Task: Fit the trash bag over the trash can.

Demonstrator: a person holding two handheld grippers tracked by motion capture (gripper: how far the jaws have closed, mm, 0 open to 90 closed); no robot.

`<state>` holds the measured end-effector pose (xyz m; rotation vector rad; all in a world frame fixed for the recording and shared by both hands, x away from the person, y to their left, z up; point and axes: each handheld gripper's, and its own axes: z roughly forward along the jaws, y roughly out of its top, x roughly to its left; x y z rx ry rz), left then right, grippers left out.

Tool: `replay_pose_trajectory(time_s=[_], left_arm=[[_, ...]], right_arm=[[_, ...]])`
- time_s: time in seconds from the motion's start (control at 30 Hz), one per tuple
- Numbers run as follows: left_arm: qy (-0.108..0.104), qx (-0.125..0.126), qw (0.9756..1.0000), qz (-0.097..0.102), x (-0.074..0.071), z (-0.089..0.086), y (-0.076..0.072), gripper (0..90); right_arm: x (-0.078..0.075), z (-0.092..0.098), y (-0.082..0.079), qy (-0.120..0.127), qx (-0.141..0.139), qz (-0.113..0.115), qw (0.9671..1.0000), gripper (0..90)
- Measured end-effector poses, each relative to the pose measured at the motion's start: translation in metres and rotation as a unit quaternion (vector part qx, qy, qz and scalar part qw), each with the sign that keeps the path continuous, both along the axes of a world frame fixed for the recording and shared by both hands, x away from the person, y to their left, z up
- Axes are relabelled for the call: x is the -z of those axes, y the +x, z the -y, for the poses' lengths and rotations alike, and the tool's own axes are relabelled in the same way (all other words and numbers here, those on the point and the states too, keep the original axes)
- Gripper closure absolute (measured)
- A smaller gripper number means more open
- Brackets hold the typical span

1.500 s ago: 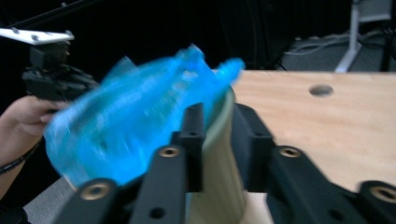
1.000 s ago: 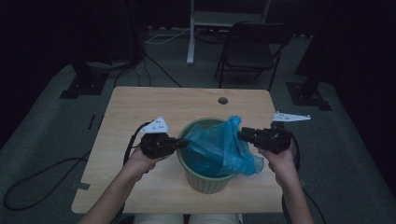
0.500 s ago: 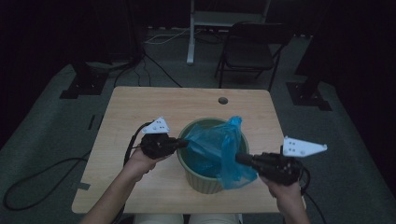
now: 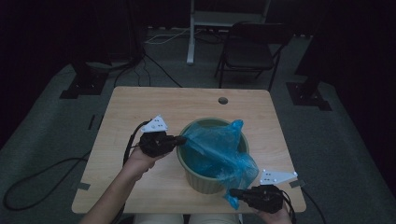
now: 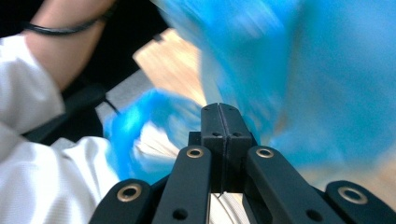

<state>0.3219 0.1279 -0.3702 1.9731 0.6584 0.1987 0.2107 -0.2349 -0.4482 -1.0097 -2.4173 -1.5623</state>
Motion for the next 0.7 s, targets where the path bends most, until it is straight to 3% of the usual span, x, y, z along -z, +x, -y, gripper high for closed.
replay_pose_trajectory(time_s=[0.17,0.27,0.43,0.53,0.7], left_arm=[[-0.006,-0.004,1.0000,-0.003,0.002,0.000,0.001,90.0],[-0.008,-0.006,0.9999,-0.004,0.004,0.000,0.002,90.0],[-0.018,-0.001,0.9998,-0.003,0.004,-0.002,0.001,90.0],[-0.017,-0.004,0.9998,-0.003,0.004,-0.003,0.001,90.0],[-0.018,-0.009,0.9998,-0.002,0.004,-0.005,0.002,90.0]], right_arm=[[0.024,0.009,0.006,0.010,0.023,-0.035,0.9991,89.8],[0.026,0.015,0.007,0.018,0.037,-0.037,0.9985,88.5],[0.028,0.040,0.006,-0.001,0.089,-0.040,0.9953,87.4],[0.034,0.061,0.005,-0.016,0.136,-0.050,0.9894,87.3],[0.045,0.098,0.003,-0.002,0.201,-0.075,0.9767,85.1]])
